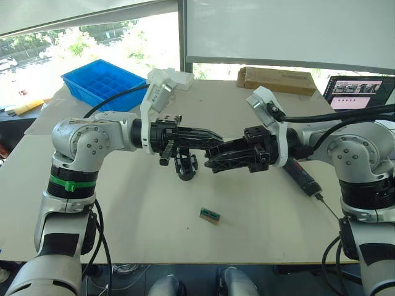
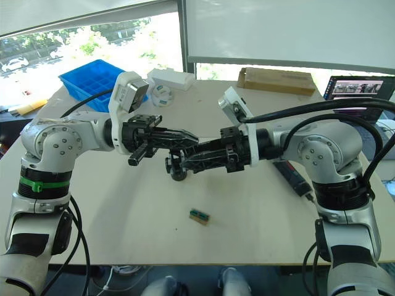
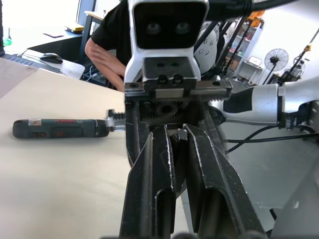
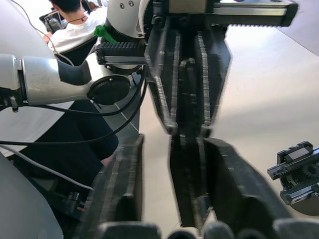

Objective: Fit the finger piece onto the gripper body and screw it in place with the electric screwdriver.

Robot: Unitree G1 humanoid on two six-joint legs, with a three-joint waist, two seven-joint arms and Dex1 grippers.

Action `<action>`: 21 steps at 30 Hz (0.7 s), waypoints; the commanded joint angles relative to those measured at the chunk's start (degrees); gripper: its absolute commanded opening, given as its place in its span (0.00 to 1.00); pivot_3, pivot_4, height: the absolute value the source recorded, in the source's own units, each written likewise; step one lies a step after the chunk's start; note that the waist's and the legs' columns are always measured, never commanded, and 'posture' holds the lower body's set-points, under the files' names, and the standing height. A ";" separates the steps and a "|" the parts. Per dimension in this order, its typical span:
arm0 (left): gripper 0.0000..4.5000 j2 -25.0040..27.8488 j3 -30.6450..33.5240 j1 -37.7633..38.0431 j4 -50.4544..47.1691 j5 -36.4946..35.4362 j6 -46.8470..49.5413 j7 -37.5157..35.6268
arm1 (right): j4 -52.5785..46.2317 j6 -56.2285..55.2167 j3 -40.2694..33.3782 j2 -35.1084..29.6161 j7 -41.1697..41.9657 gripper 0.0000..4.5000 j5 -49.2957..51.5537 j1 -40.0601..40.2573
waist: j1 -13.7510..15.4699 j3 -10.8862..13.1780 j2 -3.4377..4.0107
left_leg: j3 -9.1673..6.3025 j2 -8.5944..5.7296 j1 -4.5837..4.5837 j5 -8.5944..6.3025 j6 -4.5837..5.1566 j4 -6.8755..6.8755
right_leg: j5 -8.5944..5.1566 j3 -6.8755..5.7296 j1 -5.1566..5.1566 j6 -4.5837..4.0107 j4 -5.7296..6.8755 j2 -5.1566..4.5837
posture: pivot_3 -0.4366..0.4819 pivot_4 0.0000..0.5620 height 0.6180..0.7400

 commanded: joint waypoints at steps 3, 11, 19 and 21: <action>0.00 -0.10 0.94 -1.03 -0.63 0.87 -1.07 -0.37 | -1.65 -0.26 -2.61 0.40 1.16 0.09 2.20 -0.95 | -0.01 0.00 0.00 | 0.00 0.00 0.00 0.00 0.00 0.01 | 0.00 0.00 0.00 0.00 0.01 0.00 | 0.48 0.27 0.98; 0.00 -0.18 1.00 -1.03 -0.42 1.50 -1.52 -1.04 | -1.38 -0.41 -2.14 -0.27 0.53 0.38 0.14 -1.21 | -0.01 0.00 0.00 | 0.00 0.00 0.00 0.00 0.00 0.01 | 0.00 0.00 0.00 0.00 0.01 0.00 | 0.48 0.27 0.98; 0.00 -0.55 1.25 -1.15 -0.10 2.54 -2.12 -1.56 | -0.94 -0.77 -2.54 0.25 0.27 0.53 -0.30 -1.17 | -0.01 0.00 0.00 | 0.00 0.00 0.00 0.00 0.00 0.01 | 0.00 0.00 0.00 0.00 0.01 0.00 | 0.48 0.27 0.98; 0.00 -0.50 1.22 -1.00 -0.22 2.71 -2.26 -1.71 | -0.59 -0.28 -2.92 0.56 -0.11 0.53 0.09 -1.65 | -0.01 0.00 0.00 | 0.00 0.00 0.00 0.00 0.00 0.01 | 0.00 0.00 0.00 0.00 0.01 0.00 | 0.48 0.27 0.98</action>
